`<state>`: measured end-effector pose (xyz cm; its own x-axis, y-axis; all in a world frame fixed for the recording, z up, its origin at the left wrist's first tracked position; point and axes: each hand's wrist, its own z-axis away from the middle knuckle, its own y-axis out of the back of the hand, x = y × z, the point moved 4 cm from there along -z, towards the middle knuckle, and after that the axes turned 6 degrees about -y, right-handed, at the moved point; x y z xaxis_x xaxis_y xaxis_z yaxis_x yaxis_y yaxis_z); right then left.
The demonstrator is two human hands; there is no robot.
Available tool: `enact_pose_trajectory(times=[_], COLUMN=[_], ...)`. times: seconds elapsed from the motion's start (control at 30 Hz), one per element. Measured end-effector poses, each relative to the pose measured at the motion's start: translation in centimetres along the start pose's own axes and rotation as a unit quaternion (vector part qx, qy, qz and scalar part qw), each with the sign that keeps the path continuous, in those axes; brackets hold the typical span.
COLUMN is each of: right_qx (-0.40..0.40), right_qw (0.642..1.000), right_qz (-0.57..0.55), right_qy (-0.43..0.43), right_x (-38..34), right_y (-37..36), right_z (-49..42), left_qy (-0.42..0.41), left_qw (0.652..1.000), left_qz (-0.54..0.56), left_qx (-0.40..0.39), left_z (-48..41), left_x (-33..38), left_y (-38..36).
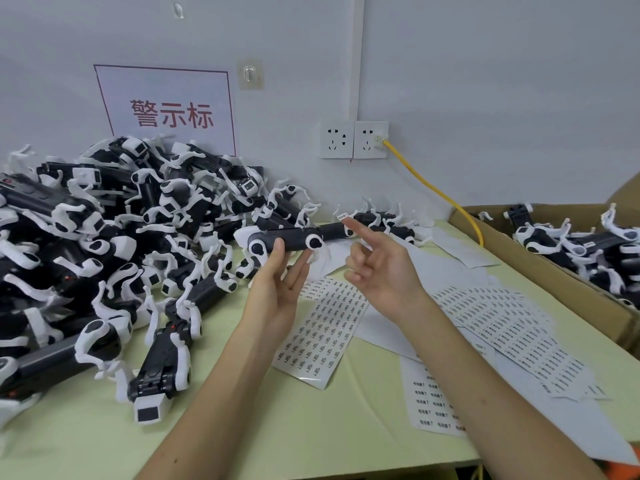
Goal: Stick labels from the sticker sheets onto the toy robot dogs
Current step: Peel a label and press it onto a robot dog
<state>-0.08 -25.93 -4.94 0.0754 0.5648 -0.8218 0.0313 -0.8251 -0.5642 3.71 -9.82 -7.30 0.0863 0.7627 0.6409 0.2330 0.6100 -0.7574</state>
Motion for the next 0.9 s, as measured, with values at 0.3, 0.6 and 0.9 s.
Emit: enact_pose_trajectory(times=[0.3, 0.6, 0.9], right_qx=[-0.176, -0.125, -0.118], right_qw=[0.975, 0.981, 0.983], right_qz=[-0.038, -0.04, -0.035], right_qy=[-0.131, -0.139, -0.136], right_x=[5.0, 6.0, 6.1], right_y=[-3.8, -3.9, -3.7], right_z=[1.4, 1.4, 1.3], left_qy=[0.055, 0.061, 0.05], left_qw=[0.998, 0.997, 0.998], left_qz=[0.003, -0.022, -0.011], left_qx=[-0.037, -0.046, -0.045], left_z=[-0.1, 0.1, -0.4], left_x=[-0.6, -0.6, -0.8], left_y=[-0.1, -0.1, 0.2])
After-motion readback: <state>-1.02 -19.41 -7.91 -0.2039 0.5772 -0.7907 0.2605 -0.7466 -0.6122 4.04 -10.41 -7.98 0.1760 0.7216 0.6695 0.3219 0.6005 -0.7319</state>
